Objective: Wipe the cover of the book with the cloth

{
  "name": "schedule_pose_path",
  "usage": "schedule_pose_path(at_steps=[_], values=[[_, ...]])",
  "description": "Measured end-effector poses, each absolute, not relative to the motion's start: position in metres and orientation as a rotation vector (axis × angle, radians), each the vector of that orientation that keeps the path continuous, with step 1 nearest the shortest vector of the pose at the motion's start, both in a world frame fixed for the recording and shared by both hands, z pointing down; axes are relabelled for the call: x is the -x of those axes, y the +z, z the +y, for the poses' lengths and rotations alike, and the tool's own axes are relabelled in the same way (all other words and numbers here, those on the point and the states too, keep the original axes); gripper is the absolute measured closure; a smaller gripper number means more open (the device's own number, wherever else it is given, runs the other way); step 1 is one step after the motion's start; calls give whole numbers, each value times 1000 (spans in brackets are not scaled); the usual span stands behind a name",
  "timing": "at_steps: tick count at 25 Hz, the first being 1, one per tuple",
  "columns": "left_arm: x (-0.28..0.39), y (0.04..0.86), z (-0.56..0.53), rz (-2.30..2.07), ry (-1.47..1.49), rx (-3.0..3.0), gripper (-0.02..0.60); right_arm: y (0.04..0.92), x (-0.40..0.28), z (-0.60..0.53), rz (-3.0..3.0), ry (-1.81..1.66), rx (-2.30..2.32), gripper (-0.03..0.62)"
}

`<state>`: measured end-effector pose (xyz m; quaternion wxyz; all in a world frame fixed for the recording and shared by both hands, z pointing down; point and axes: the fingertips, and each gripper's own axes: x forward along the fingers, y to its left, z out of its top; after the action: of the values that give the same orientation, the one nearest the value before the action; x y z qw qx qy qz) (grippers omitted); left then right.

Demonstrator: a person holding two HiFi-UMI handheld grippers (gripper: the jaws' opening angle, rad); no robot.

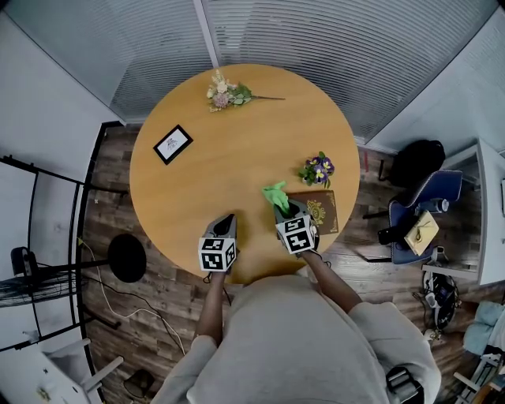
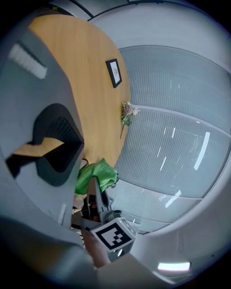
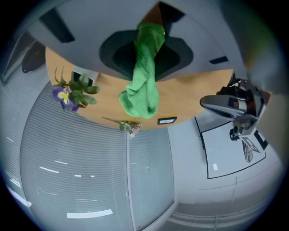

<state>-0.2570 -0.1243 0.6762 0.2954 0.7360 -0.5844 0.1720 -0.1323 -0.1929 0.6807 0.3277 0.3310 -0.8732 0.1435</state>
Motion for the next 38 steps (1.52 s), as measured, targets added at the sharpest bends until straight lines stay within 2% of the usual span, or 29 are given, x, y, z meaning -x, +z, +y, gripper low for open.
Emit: schedule_pose_path(at_steps=[12,26,38], values=[[254,675,-126,-1565,457,-1944,572,721,129,-203,-2193,443,-842,496],[234,674,-134,-1541,464,-1977,572,724,126,-206,-2190,473,-820,496],[218,671,-140,-1519,470,-2008,572,725,93,-210,-2150,478,-861,496]])
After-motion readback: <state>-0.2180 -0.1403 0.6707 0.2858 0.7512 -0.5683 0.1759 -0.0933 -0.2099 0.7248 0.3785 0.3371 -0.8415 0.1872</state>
